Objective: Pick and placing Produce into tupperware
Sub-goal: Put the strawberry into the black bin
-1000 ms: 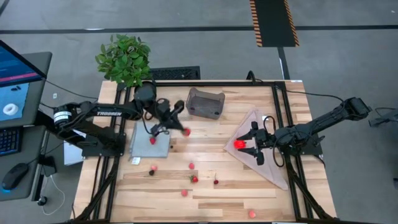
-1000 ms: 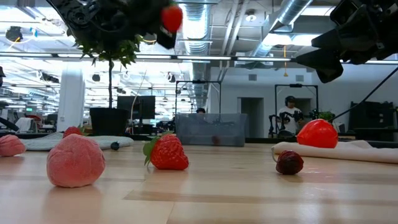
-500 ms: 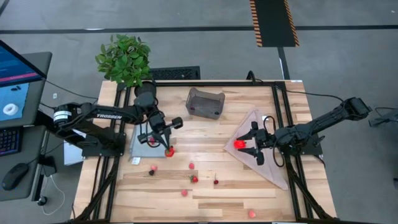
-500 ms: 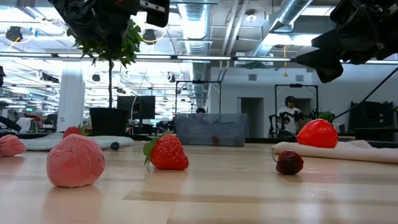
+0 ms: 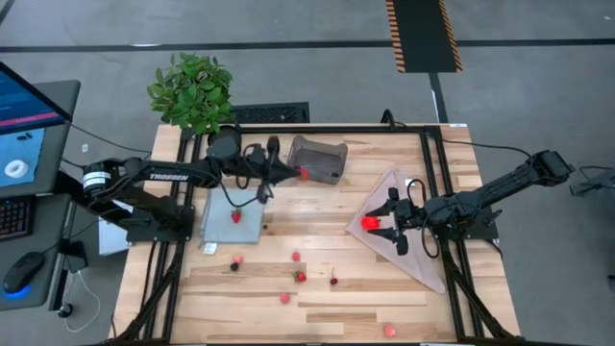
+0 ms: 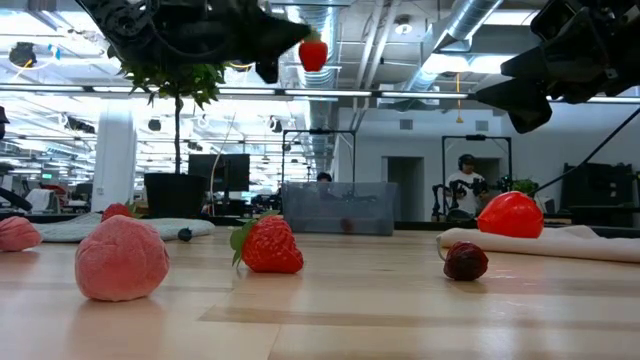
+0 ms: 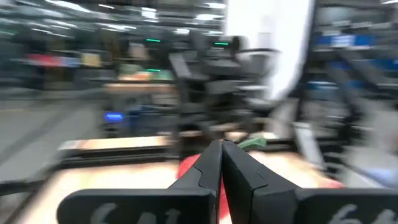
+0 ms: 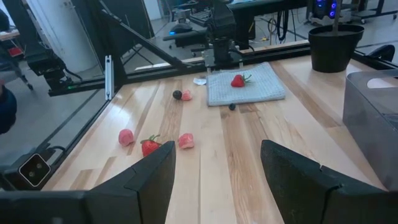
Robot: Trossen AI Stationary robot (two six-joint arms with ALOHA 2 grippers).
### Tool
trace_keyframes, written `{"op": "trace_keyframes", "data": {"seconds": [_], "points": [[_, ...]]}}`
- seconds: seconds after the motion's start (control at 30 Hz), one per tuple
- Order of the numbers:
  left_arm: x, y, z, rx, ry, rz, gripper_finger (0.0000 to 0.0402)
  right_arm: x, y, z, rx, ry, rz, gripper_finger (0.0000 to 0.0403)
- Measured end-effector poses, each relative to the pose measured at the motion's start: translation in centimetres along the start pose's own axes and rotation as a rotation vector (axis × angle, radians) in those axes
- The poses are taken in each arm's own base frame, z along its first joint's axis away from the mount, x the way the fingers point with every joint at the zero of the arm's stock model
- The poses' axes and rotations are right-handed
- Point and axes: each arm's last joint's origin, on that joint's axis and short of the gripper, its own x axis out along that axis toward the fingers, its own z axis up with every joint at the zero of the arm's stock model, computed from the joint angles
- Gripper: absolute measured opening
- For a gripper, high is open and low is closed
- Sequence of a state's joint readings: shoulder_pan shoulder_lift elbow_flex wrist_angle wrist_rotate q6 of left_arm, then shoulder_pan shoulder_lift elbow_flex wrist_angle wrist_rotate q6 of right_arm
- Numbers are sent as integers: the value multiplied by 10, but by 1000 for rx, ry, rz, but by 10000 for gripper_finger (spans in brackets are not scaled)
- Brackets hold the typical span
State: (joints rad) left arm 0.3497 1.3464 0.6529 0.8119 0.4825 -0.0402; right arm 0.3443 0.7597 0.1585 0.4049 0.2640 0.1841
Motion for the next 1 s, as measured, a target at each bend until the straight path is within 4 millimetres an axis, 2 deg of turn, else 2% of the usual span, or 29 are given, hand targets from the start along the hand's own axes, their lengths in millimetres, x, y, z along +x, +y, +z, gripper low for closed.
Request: {"op": "trace_keyframes", "data": {"seconds": [0.17, 0.23, 0.37, 0.8, 1.0], "points": [[-2, 10, -1, 53, 6, 343, 0, 0, 0, 0, 0, 0, 0, 260], [-1, 13, -4, 51, 15, 416, 0, 0, 0, 0, 0, 0, 0, 260], [1, 20, -15, 45, 52, 437, 0, 0, 0, 0, -1, 0, 0, 260], [7, 54, -71, -84, 154, 586, 0, 0, 0, 0, -1, 0, -1, 260], [11, 62, -79, -153, 161, 583, 0, 0, 0, 0, -2, 1, -2, 260]]}}
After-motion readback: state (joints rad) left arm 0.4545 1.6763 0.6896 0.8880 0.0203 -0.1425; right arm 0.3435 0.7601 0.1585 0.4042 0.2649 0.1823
